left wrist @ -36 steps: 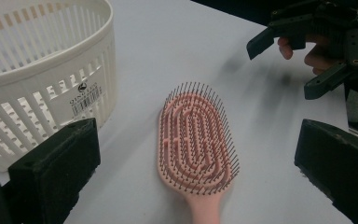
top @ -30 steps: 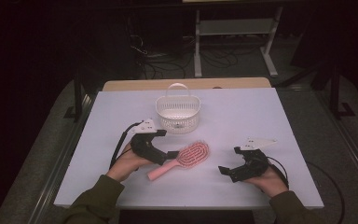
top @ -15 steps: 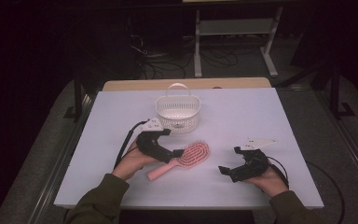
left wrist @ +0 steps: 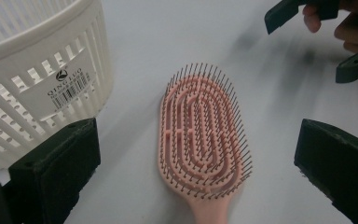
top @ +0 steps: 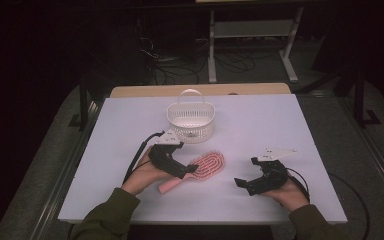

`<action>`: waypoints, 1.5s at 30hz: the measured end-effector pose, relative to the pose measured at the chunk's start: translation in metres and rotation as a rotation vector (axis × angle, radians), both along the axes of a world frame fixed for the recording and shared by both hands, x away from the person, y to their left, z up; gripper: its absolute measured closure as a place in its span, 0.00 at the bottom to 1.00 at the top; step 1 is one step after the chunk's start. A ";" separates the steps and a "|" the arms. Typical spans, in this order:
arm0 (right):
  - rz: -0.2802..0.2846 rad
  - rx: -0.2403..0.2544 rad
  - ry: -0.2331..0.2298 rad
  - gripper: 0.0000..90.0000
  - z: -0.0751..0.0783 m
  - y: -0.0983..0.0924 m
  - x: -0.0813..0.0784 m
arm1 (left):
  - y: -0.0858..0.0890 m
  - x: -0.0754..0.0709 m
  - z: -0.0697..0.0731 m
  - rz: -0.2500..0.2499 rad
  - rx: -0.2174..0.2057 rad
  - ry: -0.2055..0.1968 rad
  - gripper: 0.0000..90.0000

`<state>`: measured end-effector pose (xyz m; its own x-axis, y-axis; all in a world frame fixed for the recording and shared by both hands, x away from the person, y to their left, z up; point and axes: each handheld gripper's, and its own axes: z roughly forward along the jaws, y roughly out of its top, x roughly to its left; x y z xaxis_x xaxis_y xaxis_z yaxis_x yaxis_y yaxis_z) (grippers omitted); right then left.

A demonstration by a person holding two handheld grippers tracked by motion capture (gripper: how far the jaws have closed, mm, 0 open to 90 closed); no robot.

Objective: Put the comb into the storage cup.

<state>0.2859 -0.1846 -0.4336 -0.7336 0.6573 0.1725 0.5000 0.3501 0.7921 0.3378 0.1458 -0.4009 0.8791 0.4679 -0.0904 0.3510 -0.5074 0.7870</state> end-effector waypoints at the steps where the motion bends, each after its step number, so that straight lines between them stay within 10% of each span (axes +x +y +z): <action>1: 0.000 0.000 0.001 0.00 0.000 0.000 0.000 | 0.000 0.000 0.000 0.000 0.008 0.003 0.00; 45: 0.001 -0.002 0.000 0.00 0.000 0.000 0.000 | -0.010 -0.011 -0.023 -0.020 0.205 0.066 0.03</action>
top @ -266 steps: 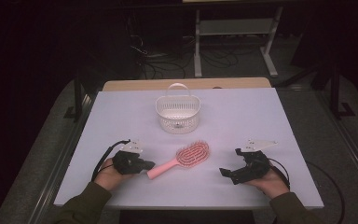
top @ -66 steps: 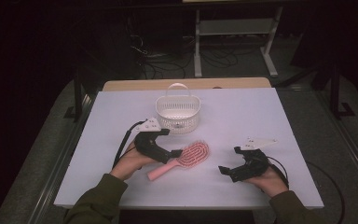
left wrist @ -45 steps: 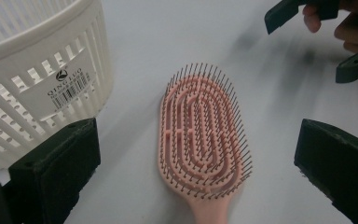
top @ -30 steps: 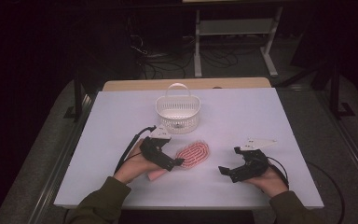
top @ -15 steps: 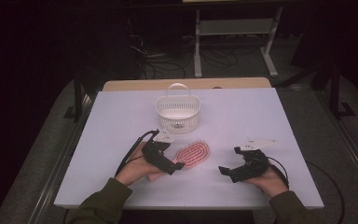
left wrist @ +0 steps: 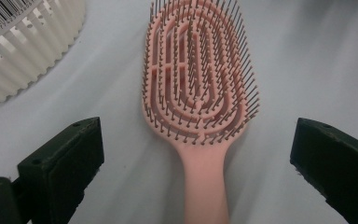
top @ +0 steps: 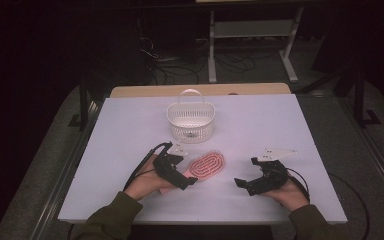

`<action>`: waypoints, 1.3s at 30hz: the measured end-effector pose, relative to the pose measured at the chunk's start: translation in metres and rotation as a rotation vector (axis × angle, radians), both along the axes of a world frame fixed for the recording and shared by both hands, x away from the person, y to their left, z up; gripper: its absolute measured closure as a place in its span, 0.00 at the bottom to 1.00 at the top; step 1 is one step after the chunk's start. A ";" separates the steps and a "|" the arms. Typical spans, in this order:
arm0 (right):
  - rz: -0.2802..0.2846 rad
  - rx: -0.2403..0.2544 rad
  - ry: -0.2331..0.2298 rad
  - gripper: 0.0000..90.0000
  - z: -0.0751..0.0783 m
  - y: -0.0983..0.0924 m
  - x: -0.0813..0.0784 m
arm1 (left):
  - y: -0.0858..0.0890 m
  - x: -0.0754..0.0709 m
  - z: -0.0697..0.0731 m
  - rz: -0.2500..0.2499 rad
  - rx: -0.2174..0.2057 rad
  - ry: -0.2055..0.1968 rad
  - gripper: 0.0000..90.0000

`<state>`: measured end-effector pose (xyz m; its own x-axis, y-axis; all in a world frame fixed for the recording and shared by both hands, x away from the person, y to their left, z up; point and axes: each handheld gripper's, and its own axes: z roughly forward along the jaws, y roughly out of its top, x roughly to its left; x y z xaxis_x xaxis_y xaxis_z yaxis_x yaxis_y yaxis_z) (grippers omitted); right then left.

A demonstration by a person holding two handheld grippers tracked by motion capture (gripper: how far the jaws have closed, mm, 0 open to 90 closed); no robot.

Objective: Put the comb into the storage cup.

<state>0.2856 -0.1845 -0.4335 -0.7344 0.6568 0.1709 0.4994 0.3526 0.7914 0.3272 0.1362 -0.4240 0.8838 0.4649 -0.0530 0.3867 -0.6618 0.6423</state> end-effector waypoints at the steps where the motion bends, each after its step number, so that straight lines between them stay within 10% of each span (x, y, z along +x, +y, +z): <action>1: 0.000 0.000 0.000 0.00 0.000 0.000 0.000 | 0.000 0.000 0.000 0.000 0.000 0.000 0.04; 39: -0.001 0.000 0.002 0.00 0.000 0.000 0.000 | -0.002 -0.003 -0.008 -0.022 0.112 0.038 0.47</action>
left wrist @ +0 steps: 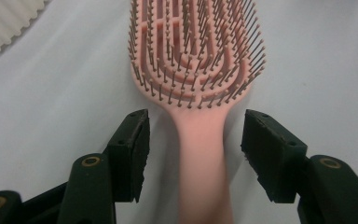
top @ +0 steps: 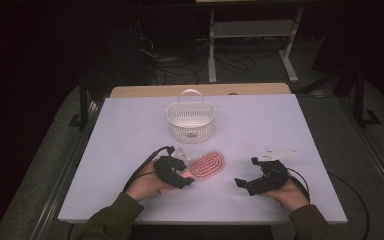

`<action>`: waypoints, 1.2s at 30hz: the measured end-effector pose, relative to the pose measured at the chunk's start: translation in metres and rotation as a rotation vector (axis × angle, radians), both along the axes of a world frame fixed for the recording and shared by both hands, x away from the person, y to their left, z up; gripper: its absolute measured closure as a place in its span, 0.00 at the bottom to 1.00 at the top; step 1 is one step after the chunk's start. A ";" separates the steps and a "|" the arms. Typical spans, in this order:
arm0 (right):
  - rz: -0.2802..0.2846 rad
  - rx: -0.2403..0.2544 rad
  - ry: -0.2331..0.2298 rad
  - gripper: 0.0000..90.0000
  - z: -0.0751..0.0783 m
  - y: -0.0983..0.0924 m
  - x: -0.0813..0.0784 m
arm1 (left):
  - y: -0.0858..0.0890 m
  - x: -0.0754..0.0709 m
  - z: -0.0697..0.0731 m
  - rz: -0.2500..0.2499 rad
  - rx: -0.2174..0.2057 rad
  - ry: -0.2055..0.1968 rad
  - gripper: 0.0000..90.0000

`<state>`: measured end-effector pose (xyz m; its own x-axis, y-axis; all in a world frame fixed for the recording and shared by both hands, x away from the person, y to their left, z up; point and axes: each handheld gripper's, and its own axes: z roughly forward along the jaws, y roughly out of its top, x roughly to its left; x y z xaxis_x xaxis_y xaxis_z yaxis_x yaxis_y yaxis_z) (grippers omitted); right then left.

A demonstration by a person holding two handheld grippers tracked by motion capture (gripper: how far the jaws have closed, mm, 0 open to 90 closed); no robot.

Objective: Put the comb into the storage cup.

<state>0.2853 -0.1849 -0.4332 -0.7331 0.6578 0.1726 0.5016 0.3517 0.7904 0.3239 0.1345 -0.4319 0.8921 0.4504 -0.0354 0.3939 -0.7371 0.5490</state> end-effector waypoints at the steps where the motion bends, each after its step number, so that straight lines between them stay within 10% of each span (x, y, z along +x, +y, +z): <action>1: -0.001 0.001 0.000 0.00 0.000 0.000 0.000 | 0.000 0.000 0.000 -0.001 0.001 0.000 0.50; 36: 0.004 -0.003 -0.002 0.00 0.000 0.000 0.000 | -0.011 0.001 0.002 0.029 0.086 0.011 0.66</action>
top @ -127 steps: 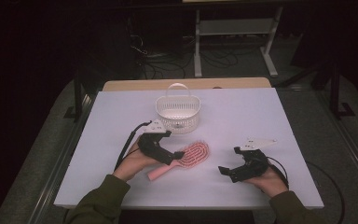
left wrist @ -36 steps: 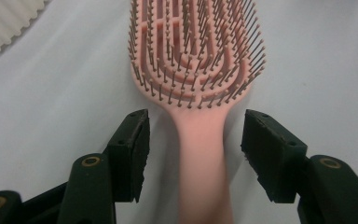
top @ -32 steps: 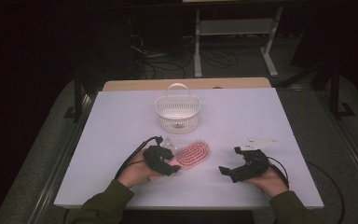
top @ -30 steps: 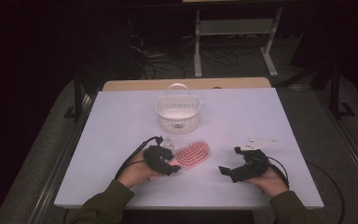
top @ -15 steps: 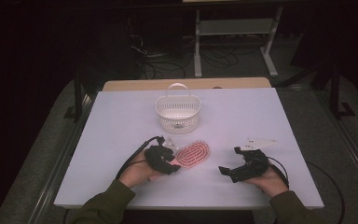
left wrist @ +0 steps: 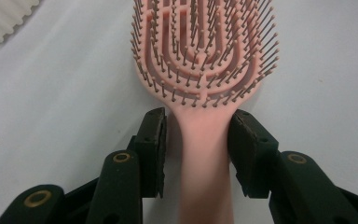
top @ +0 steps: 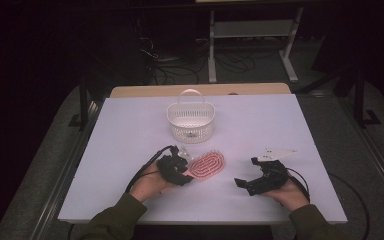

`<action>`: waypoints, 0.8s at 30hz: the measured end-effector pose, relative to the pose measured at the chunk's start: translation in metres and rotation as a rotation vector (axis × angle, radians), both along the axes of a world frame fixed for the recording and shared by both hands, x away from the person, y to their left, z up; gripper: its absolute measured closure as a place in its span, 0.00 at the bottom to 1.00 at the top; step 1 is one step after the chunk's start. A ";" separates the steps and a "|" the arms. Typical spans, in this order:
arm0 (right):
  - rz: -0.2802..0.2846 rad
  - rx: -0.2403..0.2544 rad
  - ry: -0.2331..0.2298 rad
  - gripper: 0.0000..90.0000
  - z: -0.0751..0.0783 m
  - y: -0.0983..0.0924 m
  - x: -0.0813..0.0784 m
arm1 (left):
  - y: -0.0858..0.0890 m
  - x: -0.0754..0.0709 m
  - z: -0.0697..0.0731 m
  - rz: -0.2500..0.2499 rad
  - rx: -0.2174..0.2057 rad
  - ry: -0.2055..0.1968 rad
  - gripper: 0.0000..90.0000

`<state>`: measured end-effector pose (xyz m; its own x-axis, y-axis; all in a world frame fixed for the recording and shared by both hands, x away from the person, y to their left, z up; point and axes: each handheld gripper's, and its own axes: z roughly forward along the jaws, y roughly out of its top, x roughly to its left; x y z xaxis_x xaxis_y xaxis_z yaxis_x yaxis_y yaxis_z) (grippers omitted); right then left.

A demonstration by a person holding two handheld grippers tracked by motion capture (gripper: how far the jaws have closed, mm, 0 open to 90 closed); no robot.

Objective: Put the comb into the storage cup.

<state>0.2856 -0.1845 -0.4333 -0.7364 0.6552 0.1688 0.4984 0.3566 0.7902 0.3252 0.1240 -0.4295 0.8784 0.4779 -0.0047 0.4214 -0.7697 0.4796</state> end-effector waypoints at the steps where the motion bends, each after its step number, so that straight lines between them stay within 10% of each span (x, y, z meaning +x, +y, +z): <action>1: 0.000 0.000 0.002 0.00 0.000 0.000 0.000 | 0.000 0.000 0.000 0.001 0.002 0.000 0.66; 24: 0.000 0.003 0.002 0.00 0.000 0.000 0.000 | -0.001 0.003 0.001 0.019 0.007 0.003 0.78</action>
